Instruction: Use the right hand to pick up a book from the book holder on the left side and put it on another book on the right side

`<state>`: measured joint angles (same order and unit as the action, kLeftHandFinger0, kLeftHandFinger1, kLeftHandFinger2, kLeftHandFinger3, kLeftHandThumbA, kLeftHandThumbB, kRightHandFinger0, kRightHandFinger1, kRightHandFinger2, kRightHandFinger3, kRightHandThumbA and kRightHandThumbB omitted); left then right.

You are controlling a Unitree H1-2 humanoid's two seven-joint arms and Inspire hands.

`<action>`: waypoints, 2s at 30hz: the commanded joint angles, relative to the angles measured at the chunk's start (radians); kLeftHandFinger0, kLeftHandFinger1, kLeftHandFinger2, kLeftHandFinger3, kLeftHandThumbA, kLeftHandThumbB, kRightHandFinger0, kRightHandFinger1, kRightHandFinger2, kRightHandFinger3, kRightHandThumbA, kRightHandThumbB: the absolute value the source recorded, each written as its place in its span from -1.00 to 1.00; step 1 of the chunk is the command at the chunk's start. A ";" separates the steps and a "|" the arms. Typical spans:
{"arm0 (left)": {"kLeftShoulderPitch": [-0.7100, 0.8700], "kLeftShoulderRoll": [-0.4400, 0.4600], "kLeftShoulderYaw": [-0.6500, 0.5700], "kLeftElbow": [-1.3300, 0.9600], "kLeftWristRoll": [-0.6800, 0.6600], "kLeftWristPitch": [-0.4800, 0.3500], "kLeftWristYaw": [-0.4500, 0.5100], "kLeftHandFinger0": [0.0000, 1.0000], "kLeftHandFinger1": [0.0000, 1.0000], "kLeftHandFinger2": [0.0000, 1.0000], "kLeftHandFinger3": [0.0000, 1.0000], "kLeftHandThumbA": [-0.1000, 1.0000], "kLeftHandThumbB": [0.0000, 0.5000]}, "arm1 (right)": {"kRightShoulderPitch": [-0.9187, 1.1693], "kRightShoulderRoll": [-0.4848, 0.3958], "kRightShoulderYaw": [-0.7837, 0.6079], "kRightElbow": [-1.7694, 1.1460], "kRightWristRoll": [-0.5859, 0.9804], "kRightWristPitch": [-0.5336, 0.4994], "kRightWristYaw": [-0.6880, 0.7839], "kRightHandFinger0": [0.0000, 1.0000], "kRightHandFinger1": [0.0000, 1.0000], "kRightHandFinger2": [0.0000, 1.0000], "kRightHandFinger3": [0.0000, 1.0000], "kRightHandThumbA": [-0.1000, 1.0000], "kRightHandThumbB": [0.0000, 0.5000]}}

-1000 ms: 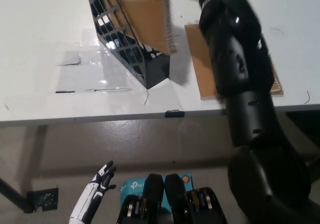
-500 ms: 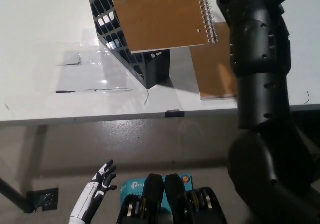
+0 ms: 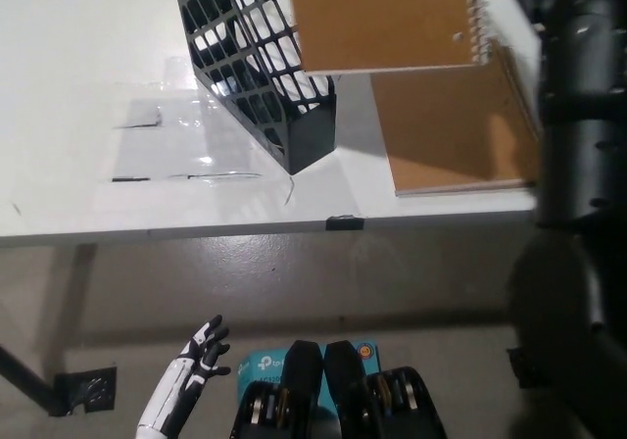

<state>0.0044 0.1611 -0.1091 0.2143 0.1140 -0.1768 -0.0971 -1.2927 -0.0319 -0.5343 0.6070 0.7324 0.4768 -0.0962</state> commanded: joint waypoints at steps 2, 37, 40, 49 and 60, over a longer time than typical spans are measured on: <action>-0.008 0.010 0.001 -0.006 0.008 -0.041 0.000 0.62 0.82 1.00 1.00 0.92 -0.40 | -0.067 -0.144 0.029 -0.033 0.237 -0.007 0.003 -1.00 -0.42 0.36 1.00 -1.00 -0.80; -0.028 0.009 0.011 0.004 0.007 -0.068 0.005 0.77 1.00 1.00 1.00 0.98 -0.25 | -0.055 -0.313 0.175 0.773 -0.110 -0.245 0.191 -1.00 -0.64 0.63 1.00 -1.00 -0.76; -0.024 0.007 0.010 0.002 0.005 -0.064 0.004 0.80 1.00 1.00 1.00 0.99 -0.18 | -0.060 -0.321 0.169 0.778 -0.125 -0.254 0.193 -1.00 -0.75 0.48 1.00 -1.00 -0.56; -0.020 0.015 0.010 0.002 0.022 -0.064 0.012 0.77 1.00 1.00 1.00 1.00 -0.17 | -0.103 -0.340 0.159 0.781 -0.160 -0.258 0.186 -1.00 -0.82 0.40 1.00 -1.00 -0.58; -0.012 0.006 0.016 -0.006 0.007 -0.060 0.012 0.76 1.00 1.00 1.00 0.99 -0.29 | -0.139 -0.313 0.207 0.784 -0.256 -0.325 0.194 0.40 1.00 1.00 1.00 -0.45 0.07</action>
<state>-0.0138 0.1613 -0.1019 0.2316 0.1144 -0.2076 -0.0968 -1.3326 -0.3283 -0.3647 1.4158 0.5394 0.2617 0.0468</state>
